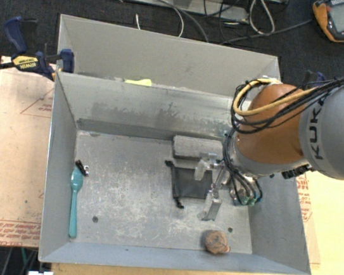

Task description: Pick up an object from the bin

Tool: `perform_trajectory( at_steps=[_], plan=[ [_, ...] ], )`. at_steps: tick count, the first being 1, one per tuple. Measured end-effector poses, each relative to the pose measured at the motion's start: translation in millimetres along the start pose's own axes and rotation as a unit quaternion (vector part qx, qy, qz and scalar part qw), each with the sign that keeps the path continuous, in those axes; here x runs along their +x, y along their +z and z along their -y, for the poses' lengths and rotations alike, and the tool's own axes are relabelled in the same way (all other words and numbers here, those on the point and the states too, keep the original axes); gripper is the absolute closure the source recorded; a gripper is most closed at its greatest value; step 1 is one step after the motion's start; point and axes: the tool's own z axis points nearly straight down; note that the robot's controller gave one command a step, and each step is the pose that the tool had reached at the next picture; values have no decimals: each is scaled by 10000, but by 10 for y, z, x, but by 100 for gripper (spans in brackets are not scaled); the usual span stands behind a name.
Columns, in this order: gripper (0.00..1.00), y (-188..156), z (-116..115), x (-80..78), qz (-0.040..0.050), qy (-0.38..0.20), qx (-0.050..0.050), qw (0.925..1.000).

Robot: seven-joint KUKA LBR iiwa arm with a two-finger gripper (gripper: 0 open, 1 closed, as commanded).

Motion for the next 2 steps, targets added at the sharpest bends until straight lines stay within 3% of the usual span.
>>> perform_trajectory(
  at_steps=[1,2],
  plan=[
    [0,-45,0,-18,40,-1,1,10000],
    [0,737,251,-499,68,-94,2,9999]
  ],
)
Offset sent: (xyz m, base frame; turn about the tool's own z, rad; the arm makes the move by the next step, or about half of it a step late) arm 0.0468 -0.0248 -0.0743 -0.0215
